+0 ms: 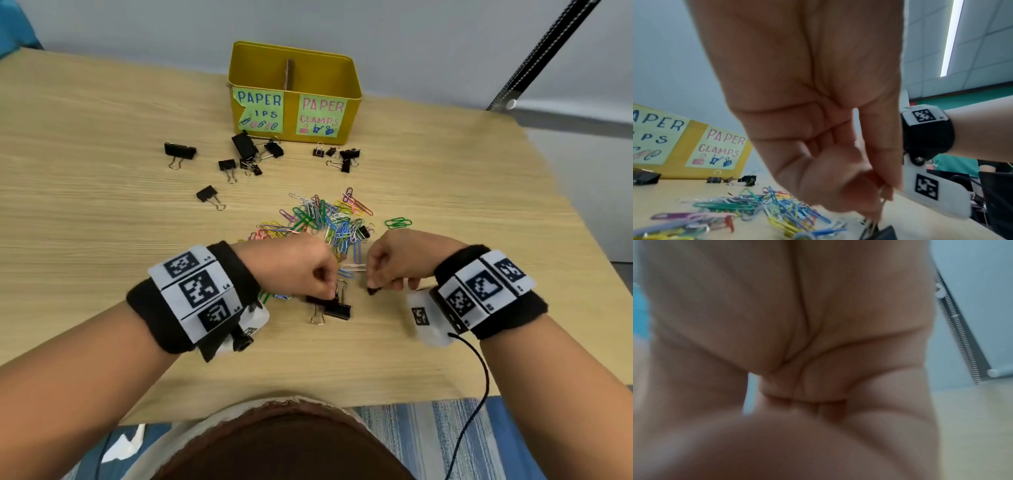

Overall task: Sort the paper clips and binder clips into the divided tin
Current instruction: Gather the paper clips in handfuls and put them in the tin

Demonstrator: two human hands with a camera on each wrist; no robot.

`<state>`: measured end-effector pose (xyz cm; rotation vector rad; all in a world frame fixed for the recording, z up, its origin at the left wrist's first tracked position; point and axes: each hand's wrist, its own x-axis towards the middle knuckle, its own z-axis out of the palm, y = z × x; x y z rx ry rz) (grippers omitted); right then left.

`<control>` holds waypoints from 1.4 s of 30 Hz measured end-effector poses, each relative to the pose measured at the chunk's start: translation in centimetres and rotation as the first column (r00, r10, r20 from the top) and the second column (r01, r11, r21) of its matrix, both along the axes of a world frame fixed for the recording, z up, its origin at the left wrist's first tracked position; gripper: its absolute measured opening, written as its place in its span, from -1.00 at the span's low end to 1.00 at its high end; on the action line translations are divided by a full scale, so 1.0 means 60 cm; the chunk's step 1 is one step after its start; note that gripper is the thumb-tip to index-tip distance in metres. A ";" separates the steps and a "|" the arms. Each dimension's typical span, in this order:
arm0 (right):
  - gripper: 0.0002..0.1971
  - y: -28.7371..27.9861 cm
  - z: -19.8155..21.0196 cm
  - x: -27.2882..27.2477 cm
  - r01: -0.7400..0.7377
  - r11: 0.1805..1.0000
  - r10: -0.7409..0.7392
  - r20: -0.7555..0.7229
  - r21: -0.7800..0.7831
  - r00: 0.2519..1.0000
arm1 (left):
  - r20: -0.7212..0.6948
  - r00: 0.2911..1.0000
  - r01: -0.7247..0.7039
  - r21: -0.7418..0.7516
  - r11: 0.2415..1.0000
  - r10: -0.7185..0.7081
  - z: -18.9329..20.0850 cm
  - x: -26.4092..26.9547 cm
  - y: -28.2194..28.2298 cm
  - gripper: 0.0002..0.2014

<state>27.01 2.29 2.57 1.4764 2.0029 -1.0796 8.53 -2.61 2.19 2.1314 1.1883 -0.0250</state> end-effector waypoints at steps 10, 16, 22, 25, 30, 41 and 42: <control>-0.89 0.056 -0.026 -0.006 0.355 0.869 -0.301 -0.200 0.344 0.932 | 0.088 0.988 -0.120 -0.044 0.992 0.124 -0.017 0.016 0.021 -0.79; -0.73 0.063 -0.003 0.013 0.278 0.930 -0.264 -0.091 0.241 0.960 | -0.265 0.953 0.162 0.034 0.986 -0.148 -0.031 0.038 0.047 -0.41; -0.89 0.049 0.013 0.066 0.179 0.975 -0.191 0.082 0.133 0.978 | -0.490 0.846 0.242 0.003 0.970 -0.210 -0.044 0.062 0.061 -0.38; -0.84 0.059 0.009 0.078 0.325 0.909 -0.331 -0.024 0.262 0.943 | -0.526 0.831 0.222 0.016 0.975 -0.181 -0.041 0.052 0.068 -0.40; -0.63 0.073 -0.007 0.054 0.266 0.901 -0.298 0.044 0.342 0.954 | -0.448 0.893 0.106 0.127 0.986 -0.038 -0.025 0.017 0.070 -0.52; -0.71 0.041 0.010 -0.044 -0.228 0.889 0.133 0.254 0.396 0.958 | -0.404 0.863 -0.376 -0.117 0.919 0.302 0.018 -0.154 0.015 -0.79; -0.75 0.030 0.007 -0.049 -0.286 0.893 0.174 0.320 0.348 0.931 | -0.417 0.863 -0.377 -0.160 0.912 0.284 0.013 -0.154 0.008 -0.78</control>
